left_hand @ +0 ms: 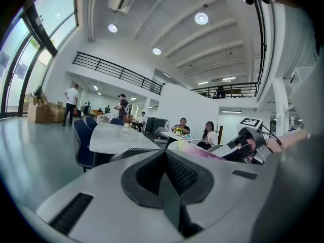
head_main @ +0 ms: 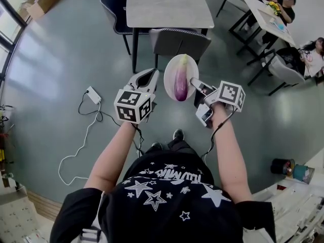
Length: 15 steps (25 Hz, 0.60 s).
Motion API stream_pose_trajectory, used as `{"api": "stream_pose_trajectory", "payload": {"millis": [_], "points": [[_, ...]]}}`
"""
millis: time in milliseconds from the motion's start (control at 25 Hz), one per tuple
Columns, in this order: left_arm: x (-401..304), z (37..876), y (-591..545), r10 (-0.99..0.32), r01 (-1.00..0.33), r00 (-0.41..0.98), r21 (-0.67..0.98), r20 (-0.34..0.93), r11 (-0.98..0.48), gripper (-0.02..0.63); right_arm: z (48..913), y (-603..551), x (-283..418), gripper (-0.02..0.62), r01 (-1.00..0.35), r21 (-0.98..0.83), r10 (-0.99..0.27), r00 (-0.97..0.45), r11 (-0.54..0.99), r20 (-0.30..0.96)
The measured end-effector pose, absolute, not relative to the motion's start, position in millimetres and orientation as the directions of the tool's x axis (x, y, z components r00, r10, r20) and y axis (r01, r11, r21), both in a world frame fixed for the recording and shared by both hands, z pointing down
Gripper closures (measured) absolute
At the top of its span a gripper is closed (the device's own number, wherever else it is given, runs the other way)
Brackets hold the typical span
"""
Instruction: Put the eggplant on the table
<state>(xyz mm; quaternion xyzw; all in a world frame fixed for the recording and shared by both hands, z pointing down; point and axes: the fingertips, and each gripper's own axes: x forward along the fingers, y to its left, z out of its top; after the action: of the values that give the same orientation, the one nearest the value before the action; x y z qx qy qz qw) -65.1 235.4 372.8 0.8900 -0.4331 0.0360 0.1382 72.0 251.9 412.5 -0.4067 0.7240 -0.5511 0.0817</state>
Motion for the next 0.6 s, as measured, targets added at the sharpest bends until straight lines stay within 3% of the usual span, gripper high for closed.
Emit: {"api": "stream_pose_trajectory", "payload": {"millis": [600], "points": [[-77.8, 374.7, 231.2, -0.808, -0.817, 0.567, 0.234, 0.161, -0.526, 0.598, 419.8, 232.3, 72.0, 0.572, -0.444, -0.887, -0.660, -0.705, 0.123, 0.261]]}}
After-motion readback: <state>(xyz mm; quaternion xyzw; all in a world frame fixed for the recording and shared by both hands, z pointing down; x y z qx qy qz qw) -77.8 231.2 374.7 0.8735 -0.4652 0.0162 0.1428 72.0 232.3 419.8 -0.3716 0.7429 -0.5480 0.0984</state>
